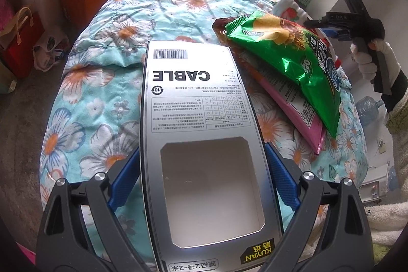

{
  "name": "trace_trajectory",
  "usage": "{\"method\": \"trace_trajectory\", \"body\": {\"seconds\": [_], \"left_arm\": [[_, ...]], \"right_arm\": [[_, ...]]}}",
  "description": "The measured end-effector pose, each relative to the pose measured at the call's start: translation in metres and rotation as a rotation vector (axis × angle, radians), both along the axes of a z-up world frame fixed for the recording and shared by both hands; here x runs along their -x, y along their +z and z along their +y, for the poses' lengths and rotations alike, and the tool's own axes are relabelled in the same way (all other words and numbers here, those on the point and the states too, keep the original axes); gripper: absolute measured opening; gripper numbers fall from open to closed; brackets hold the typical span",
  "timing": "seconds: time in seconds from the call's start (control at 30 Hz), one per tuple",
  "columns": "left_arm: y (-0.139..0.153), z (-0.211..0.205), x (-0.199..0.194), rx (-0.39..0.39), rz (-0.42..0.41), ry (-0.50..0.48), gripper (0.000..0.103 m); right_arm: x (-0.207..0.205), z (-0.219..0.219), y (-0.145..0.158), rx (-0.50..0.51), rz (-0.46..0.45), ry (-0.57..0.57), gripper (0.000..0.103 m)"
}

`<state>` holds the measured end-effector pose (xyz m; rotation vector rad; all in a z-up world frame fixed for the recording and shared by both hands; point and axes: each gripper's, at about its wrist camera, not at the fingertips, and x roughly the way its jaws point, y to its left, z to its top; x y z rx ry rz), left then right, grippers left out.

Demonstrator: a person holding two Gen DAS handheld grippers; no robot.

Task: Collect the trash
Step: 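Grasp the white CABLE box with the left gripper while the right gripper approaches the white bottle, then grasp the white red-capped bottle with the right gripper and lift it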

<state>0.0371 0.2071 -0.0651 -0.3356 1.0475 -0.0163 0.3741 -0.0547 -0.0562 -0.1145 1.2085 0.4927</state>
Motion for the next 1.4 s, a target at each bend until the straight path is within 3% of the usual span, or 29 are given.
{"method": "trace_trajectory", "body": {"seconds": [0.27, 0.5, 0.73, 0.93, 1.1, 1.33, 1.37, 1.4], "left_arm": [[-0.001, -0.004, 0.002, -0.023, 0.005, 0.002, 0.088], [0.0, -0.004, 0.007, -0.009, 0.041, 0.014, 0.088], [0.001, -0.005, 0.002, -0.002, 0.08, 0.049, 0.089], [0.0, -0.007, 0.001, -0.016, 0.084, 0.064, 0.089], [0.0, -0.007, 0.002, -0.033, 0.085, 0.045, 0.089], [0.0, -0.009, 0.001, -0.061, 0.077, 0.029, 0.089], [0.0, -0.009, 0.001, -0.066, 0.073, 0.027, 0.089], [0.0, -0.009, 0.002, -0.069, 0.068, 0.024, 0.089]], "right_arm": [[0.086, -0.112, -0.007, -0.157, 0.107, -0.295, 0.068], [0.177, -0.152, -0.018, -0.28, 0.131, -0.458, 0.068], [0.215, -0.149, -0.021, -0.321, 0.109, -0.436, 0.072], [0.222, -0.144, -0.023, -0.304, 0.147, -0.392, 0.073], [0.239, -0.13, -0.018, -0.35, 0.19, -0.312, 0.073], [0.235, -0.106, -0.023, -0.24, 0.155, -0.229, 0.073], [0.232, -0.106, -0.025, -0.244, 0.161, -0.237, 0.07], [0.231, -0.108, -0.03, -0.246, 0.172, -0.256, 0.059]]}}
